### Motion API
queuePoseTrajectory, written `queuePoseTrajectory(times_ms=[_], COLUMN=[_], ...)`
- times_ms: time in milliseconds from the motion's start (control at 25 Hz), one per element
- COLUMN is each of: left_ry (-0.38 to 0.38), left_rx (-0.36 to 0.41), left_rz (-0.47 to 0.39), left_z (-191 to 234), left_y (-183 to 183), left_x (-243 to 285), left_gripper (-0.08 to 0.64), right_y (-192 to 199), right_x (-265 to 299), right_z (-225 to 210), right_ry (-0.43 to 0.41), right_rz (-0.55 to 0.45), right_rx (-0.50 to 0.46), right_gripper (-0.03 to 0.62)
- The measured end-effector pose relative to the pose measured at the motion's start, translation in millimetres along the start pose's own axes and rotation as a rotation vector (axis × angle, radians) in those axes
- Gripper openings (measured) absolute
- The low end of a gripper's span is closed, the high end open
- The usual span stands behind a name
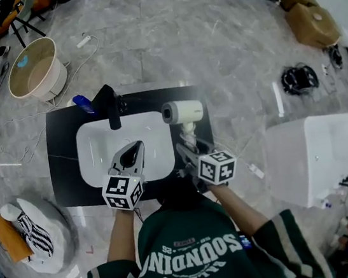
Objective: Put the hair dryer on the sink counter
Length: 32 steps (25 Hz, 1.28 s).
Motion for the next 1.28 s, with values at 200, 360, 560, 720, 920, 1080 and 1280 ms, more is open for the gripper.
queuePoseTrajectory(times_ms=[200, 360, 560, 720, 920, 1080, 1280], left_ry=[0.003, 0.005, -0.003, -0.005, -0.004, -0.010, -0.026], left_rx=[-0.022, -0.038, -0.061, -0.076, -0.094, -0.101, -0.119], left_rz=[0.033, 0.054, 0.071, 0.089, 0.108, 0.120, 0.132], left_z=[7.4, 12.8, 21.0, 25.3, 26.2, 28.2, 30.6], left_y=[6.9, 9.8, 12.3, 16.9, 22.6, 25.2, 29.8], left_x=[9.7, 16.4, 23.9, 28.1, 32.5, 33.3, 30.9], left_gripper=[0.000, 0.000, 0.000, 0.000, 0.000, 0.000, 0.000], right_y=[11.4, 15.1, 10.2, 6.7, 2.1, -6.3, -12.6], right_x=[17.6, 30.9, 46.6, 61.1, 78.0, 92.4, 113.2], right_z=[-4.4, -9.6, -17.4, -23.6, -34.3, -43.9, -54.0], right_ry=[0.009, 0.022, 0.058, 0.089, 0.124, 0.168, 0.205], right_rz=[0.047, 0.079, 0.107, 0.124, 0.144, 0.166, 0.189], right_rx=[0.009, 0.014, 0.010, 0.001, -0.005, -0.027, -0.047], right_gripper=[0.192, 0.192, 0.192, 0.192, 0.192, 0.192, 0.192])
Point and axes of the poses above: the fingertips, and each gripper's own axes: x forward along the fingers, z to its left, y out of its underside, the point moved 6 cm from there along -x, backward along the fingers, and after that the axes turned 5 degrees about y, right-handed, at the moved point
